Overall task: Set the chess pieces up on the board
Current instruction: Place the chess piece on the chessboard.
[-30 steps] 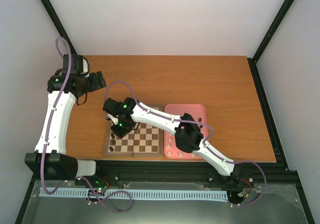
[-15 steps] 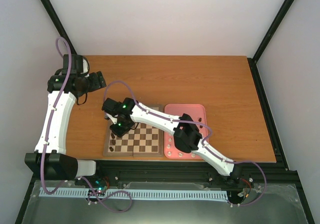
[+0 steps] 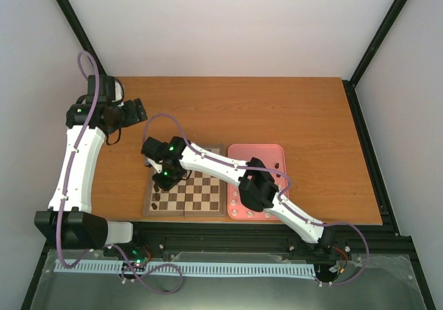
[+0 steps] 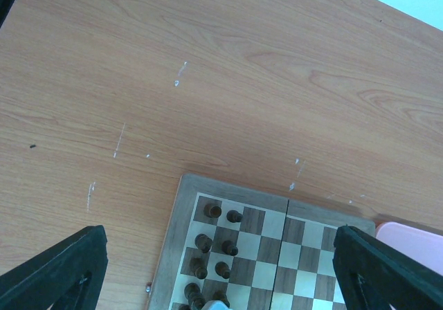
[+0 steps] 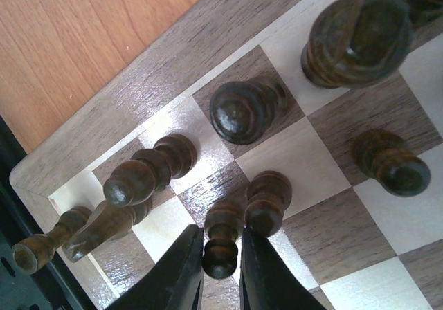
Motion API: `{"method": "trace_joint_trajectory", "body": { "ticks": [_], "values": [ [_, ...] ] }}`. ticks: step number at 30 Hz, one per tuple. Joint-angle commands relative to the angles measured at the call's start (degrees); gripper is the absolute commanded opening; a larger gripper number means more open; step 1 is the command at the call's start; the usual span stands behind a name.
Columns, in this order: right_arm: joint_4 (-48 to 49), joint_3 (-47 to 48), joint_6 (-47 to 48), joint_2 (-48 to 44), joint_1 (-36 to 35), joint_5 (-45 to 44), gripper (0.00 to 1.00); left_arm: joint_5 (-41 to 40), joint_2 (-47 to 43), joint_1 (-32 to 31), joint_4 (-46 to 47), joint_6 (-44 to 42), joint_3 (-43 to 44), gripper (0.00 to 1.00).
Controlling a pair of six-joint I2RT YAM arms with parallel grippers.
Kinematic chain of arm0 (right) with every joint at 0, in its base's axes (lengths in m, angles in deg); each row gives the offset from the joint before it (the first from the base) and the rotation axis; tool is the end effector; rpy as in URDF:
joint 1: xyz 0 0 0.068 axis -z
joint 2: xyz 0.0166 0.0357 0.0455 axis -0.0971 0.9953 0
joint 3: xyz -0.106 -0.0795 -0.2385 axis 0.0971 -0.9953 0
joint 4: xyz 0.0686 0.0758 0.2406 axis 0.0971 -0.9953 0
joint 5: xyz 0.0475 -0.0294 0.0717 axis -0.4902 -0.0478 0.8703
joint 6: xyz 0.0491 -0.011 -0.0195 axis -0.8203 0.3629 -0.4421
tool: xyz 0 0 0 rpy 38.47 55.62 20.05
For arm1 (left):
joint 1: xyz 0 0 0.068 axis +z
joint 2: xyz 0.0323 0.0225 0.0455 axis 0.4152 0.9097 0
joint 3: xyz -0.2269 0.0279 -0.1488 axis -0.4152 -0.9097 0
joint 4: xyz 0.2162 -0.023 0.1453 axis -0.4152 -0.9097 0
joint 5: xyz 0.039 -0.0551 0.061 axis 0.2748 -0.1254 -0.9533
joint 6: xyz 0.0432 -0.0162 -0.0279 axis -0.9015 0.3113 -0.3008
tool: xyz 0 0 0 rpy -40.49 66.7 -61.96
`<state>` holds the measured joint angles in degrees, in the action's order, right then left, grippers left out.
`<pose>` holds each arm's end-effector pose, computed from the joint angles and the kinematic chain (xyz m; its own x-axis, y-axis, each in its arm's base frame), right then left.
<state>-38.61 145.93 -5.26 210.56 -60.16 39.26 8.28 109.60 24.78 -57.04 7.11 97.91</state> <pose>0.2059 0.4765 0.1917 -0.6082 -0.7634 -0.2176 -0.7881 0.5481 0.2801 0.2532 -0.0009 0.3839 -0.7371 -0.3623 -0.5704 -0.2530 0.9307 -0.2643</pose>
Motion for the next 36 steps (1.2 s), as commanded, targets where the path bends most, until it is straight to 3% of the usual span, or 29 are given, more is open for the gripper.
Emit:
{"method": "trace_joint_trajectory", "body": {
  "ticks": [1, 4, 15, 25, 28, 31, 36],
  "values": [
    [-0.37, 1.48, 0.98, 0.69, -0.53, 0.26, 0.18, 0.30, 0.52, -0.15, 1.05, 0.32, 0.76, 1.00],
    [-0.52, 1.36, 1.49, 0.17, -0.54, 0.34, 0.25, 0.14, 0.56, -0.15, 0.95, 0.22, 0.87, 1.00],
    [0.62, -1.41, 2.45, -5.87, -0.53, -1.05, 0.31, -0.42, 0.84, -0.14, 0.62, 0.09, 1.49, 1.00],
    [2.47, -12.63, 1.38, -17.20, 0.19, -4.39, 0.36, -0.15, 1.18, -0.16, 0.69, 0.07, 1.34, 1.00],
    [2.85, -14.53, 0.84, -17.23, 1.53, -2.70, 0.23, -0.09, 1.19, -0.14, 0.79, 0.17, 1.23, 1.00],
    [3.30, -14.61, 0.71, -15.89, 2.97, 0.22, 0.04, -0.10, 1.24, -0.12, 0.72, 0.15, 1.26, 1.00],
    [5.12, -14.61, 0.77, -13.08, 3.88, 4.44, 0.03, -0.54, 1.09, -0.16, 0.55, 0.00, 1.23, 1.00]
  ]
}}
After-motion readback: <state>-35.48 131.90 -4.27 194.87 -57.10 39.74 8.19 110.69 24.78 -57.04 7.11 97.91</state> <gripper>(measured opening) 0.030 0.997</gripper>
